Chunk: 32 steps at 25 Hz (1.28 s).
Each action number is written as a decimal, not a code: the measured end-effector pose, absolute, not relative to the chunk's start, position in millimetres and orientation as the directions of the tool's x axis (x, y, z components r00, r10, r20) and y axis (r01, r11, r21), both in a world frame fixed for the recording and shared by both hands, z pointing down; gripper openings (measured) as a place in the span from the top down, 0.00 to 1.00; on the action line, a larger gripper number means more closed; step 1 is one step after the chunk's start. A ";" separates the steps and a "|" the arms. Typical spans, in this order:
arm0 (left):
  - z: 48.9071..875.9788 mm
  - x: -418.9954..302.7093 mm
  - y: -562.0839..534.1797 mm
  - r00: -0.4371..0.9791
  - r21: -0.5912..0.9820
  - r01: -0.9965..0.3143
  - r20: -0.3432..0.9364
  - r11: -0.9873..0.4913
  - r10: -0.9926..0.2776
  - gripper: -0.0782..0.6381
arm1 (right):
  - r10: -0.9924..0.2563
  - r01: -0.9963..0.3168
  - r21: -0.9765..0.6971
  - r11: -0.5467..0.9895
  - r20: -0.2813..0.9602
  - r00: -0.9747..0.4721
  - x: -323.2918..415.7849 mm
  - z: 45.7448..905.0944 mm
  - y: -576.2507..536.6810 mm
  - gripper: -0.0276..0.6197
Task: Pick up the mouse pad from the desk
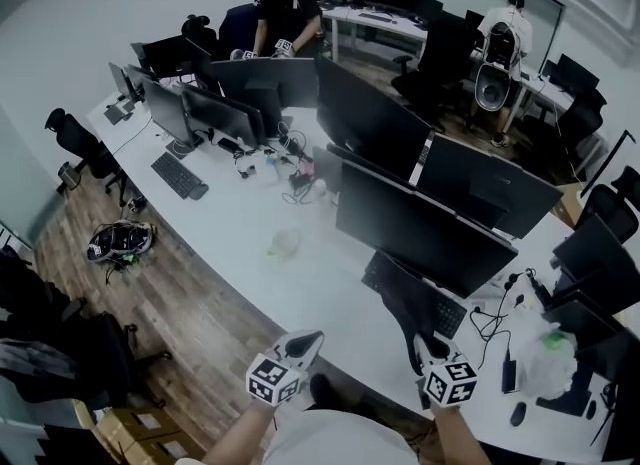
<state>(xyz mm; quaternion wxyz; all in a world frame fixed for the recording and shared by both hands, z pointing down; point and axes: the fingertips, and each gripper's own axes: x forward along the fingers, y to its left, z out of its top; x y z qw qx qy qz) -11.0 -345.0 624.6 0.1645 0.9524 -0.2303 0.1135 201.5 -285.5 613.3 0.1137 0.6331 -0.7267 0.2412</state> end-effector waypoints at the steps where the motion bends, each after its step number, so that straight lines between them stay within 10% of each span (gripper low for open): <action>1: 620.5 -9.2 -342.1 0.862 0.257 -0.489 0.289 -0.834 -0.417 0.87 | -0.870 -0.973 -0.212 0.091 0.459 -0.181 205.2 606.8 -282.2 0.89; 32: 535.8 -28.9 -251.1 0.759 0.209 -0.651 0.182 -0.729 -0.626 0.87 | -0.939 -0.967 -0.196 0.165 0.270 -0.215 271.7 516.9 -179.6 0.89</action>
